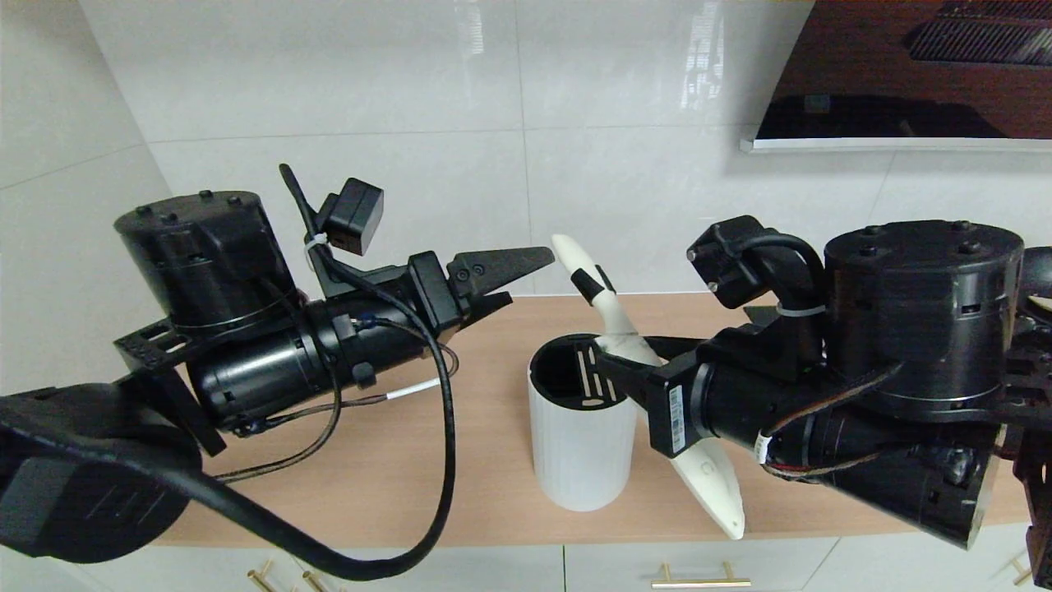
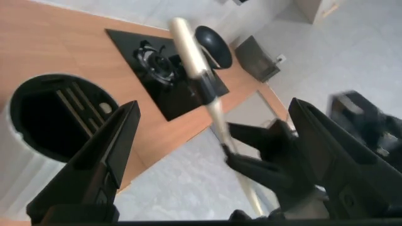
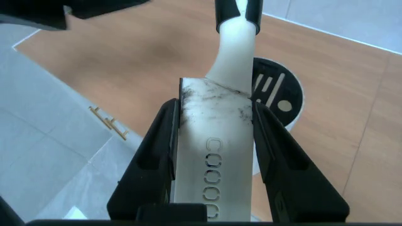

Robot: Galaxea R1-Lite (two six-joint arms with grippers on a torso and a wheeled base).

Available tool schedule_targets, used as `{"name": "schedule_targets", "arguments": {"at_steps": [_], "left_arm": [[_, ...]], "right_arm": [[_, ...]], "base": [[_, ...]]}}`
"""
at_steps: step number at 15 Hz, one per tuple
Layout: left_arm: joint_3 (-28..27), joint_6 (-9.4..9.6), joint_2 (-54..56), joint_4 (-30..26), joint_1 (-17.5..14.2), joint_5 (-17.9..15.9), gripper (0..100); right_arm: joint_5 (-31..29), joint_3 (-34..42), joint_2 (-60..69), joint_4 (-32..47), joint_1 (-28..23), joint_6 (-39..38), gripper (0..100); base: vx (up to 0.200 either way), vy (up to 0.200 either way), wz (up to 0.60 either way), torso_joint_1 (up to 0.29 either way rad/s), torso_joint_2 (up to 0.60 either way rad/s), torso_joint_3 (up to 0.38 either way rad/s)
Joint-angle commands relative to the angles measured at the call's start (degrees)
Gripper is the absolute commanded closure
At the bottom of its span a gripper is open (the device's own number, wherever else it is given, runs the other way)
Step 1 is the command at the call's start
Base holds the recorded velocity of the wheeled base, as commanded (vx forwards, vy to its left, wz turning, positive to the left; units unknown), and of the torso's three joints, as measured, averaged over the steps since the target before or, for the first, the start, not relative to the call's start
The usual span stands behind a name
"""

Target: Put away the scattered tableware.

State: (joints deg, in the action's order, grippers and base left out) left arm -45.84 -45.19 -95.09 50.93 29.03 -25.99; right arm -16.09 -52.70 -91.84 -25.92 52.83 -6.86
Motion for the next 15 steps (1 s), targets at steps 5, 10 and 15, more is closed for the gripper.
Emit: {"name": "schedule_targets", "arguments": {"at_steps": [5,10,15], "left_arm": [[-2.9,-0.16,-8.1,3.3,4.5,5.1,0],[-3.6,-0.25,-8.6,2.9,4.9,6.3,0],[-4.6,-3.41,-10.2,2.9,5.5,7.3,0]], "right_arm": [[-3.0,0.4,-2.7,0.0,2.5,0.2,100],[-5.0,0.4,-4.4,-0.2,3.0,0.4,100],[-6.2,0.6,-5.0,-3.3,3.0,0.4,100]], "base": [[0.000,0.000,0.00,0.000,0.00,0.000],[0.000,0.000,0.00,0.000,0.00,0.000],[0.000,0.000,0.00,0.000,0.00,0.000]]}}
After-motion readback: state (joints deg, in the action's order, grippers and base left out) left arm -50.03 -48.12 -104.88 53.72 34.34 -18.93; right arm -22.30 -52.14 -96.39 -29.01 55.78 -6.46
